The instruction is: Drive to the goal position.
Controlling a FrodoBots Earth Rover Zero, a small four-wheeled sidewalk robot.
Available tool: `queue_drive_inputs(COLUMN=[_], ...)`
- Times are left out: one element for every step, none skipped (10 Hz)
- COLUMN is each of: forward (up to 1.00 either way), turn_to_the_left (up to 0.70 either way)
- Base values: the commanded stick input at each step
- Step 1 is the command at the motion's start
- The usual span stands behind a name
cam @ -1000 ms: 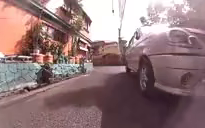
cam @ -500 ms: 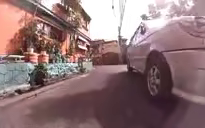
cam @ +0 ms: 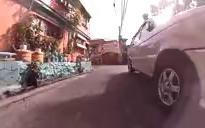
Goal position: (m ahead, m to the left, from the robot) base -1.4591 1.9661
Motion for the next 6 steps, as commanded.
queue_drive_inputs(forward=[0.7,0.7,0.7,0.7,0.7,0.7], turn_to_the_left=[-0.23,-0.03,0.0,0.0,0.0,0.0])
